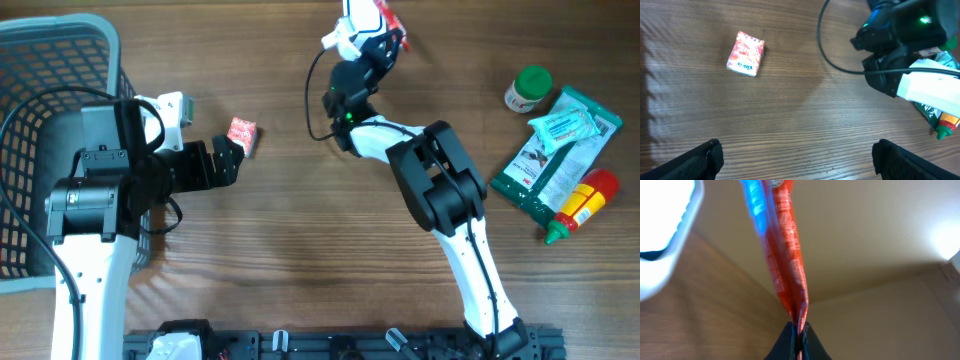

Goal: Scan the item barcode
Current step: 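Hold the snack stick barcode in front of the white scanner, then carry the snack stick right and drop it by the packets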

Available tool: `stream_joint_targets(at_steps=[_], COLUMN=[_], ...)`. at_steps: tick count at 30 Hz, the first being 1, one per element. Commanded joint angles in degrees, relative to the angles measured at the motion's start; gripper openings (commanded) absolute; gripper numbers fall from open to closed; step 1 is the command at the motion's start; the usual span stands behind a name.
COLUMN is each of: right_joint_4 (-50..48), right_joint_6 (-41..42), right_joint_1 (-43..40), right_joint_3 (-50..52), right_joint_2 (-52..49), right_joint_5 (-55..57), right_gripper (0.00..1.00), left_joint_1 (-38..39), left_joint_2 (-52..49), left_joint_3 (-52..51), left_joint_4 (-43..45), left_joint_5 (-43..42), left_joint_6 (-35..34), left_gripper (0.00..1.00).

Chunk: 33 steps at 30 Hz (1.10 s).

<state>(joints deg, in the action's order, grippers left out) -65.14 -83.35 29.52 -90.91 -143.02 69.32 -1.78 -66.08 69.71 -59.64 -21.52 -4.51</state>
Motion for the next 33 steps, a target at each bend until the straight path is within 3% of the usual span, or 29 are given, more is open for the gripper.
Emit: stream_joint_targets(at_steps=[1, 11, 16, 25, 33], right_joint_4=[-1.49, 6.91, 16.94, 17.20, 17.18], right_joint_6=[-4.85, -3.19, -0.04, -8.28, -10.16], right_joint_1=[-1.01, -2.58, -2.08, 0.11, 0.81], right_joint_3=[-0.55, -0.55, -0.55, -0.66, -0.66], right_joint_2=[1.27, 1.46, 1.44, 1.05, 0.94], right_joint_5=[1.33, 1.38, 0.09, 0.11, 0.15], right_gripper=[0.04, 0.04, 0.04, 0.05, 0.05], left_joint_1=[0.00, 0.00, 0.00, 0.00, 0.00], left_joint_2=[0.09, 0.09, 0.09, 0.09, 0.09], left_joint_3=[0.42, 0.42, 0.42, 0.42, 0.42], left_joint_4=[0.13, 0.13, 0.13, 0.13, 0.13], left_joint_5=[-0.87, -0.87, -0.87, -0.90, -0.87], left_joint_6=[1.29, 1.29, 1.29, 1.29, 1.29], left_gripper=[1.00, 1.00, 1.00, 1.00, 1.00])
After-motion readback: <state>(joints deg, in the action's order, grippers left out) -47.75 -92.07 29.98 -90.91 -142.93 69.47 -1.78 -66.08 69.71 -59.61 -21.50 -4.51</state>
